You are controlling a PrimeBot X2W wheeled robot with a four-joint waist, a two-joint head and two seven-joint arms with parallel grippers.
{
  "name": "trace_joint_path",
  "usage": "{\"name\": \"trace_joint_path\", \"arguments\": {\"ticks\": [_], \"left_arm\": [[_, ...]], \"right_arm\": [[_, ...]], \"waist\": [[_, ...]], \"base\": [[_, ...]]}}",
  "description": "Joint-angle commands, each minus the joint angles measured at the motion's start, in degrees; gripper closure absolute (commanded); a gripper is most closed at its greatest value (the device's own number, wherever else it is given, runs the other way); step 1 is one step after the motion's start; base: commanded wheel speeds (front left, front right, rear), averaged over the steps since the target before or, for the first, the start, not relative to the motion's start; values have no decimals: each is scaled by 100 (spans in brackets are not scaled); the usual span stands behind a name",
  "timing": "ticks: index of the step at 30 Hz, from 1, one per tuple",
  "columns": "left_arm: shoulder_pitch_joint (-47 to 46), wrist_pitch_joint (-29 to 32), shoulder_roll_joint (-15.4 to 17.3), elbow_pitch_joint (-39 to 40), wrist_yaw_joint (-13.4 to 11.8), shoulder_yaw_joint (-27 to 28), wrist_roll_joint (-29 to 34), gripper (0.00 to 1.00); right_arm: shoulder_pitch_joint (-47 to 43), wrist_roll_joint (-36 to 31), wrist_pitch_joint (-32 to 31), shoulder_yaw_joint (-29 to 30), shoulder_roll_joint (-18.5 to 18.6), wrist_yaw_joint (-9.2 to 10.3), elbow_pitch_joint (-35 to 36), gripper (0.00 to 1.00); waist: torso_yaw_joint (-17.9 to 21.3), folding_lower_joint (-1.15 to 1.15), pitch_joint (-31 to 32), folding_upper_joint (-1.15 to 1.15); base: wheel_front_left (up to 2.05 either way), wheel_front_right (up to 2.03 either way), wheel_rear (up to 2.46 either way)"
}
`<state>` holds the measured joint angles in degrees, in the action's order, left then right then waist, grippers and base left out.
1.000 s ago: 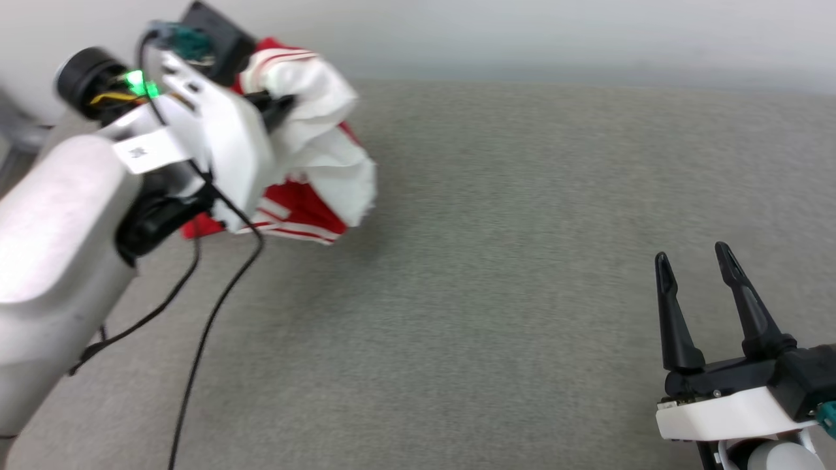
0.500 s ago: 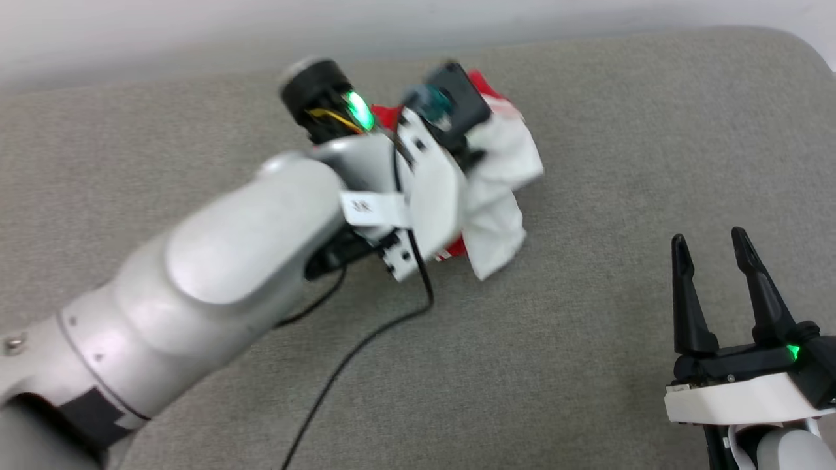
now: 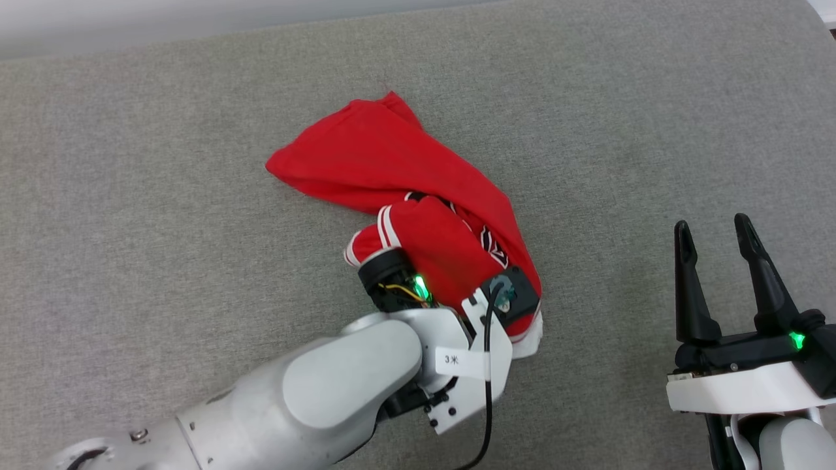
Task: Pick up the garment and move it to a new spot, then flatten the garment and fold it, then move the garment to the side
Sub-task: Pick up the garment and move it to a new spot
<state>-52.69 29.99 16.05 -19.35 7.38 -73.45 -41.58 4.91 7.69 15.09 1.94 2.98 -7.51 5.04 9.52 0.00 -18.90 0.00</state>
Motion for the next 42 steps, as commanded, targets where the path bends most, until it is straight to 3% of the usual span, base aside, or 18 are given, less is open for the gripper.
{"name": "trace_joint_path", "arguments": {"ticks": [1, 5, 6, 7, 8, 14, 25, 30, 31, 32, 38, 39, 42], "left_arm": [[163, 116, -6, 45, 5, 1, 49, 100], [212, -128, -8, 19, 4, -1, 113, 100], [166, -272, -10, -31, 4, 1, 156, 83], [109, -462, -20, -75, 3, 5, 179, 17], [30, -755, -37, -155, 3, 12, 175, 0], [-10, -2374, -198, -679, -145, 354, 235, 0], [663, -4144, 151, -615, -1344, 1208, 247, 0], [1314, -4494, 520, -335, -2115, 1801, 338, 0], [1585, -4520, 654, -147, -2394, 2101, 417, 0], [1585, -4520, 654, -147, -2394, 2101, 417, 0], [2630, -4529, 875, 673, -2960, 3295, 982, 0], [3168, -4531, 859, 968, -3067, 3842, 1289, 0], [3657, -4531, 754, 1217, -3087, 4320, 1610, 0]], "right_arm": [[89, -11, 12, 16, -18, 4, -18, 0], [79, -81, 12, 39, -19, 4, -51, 0], [59, -88, 12, 41, -19, 4, -58, 0], [31, -101, 12, 42, -19, 4, -64, 0], [-5, -124, 12, 49, -19, 4, -71, 0], [-240, -184, 12, 50, -17, 4, -124, 0], [-638, -266, 12, 47, -17, 4, -198, 0], [-840, -315, 12, 59, -16, 4, -233, 0], [-876, -310, 12, 75, -16, 4, -247, 0], [-876, -310, 12, 75, -16, 4, -247, 0], [-953, -303, 12, 89, -16, 4, -240, 0], [-991, -264, 12, 112, -17, 4, -247, 0], [-1022, -236, 12, 120, -17, 4, -271, 0]], "waist": [[-19, 0, -1, 0], [-105, 0, 68, 0], [-132, 0, 106, 0], [-160, 0, 151, 0], [-192, 0, 205, 0], [-393, 0, 639, 0], [-813, 0, 1365, 0], [-1033, 0, 1620, 0], [-1084, 0, 1671, 0], [-1084, 0, 1671, 0], [-1161, 0, 1750, 0], [-1179, 0, 1776, 0], [-1175, 0, 1801, 0]], "base": [[0, 0, 0], [0, 0, 0], [0, 0, 0], [0, 0, 0], [0, 0, 0], [0, 0, 0], [0, 0, 0], [0, 0, 0], [0, 0, 0], [0, 0, 0], [0, 0, 0], [0, 0, 0], [0, 0, 0]]}}
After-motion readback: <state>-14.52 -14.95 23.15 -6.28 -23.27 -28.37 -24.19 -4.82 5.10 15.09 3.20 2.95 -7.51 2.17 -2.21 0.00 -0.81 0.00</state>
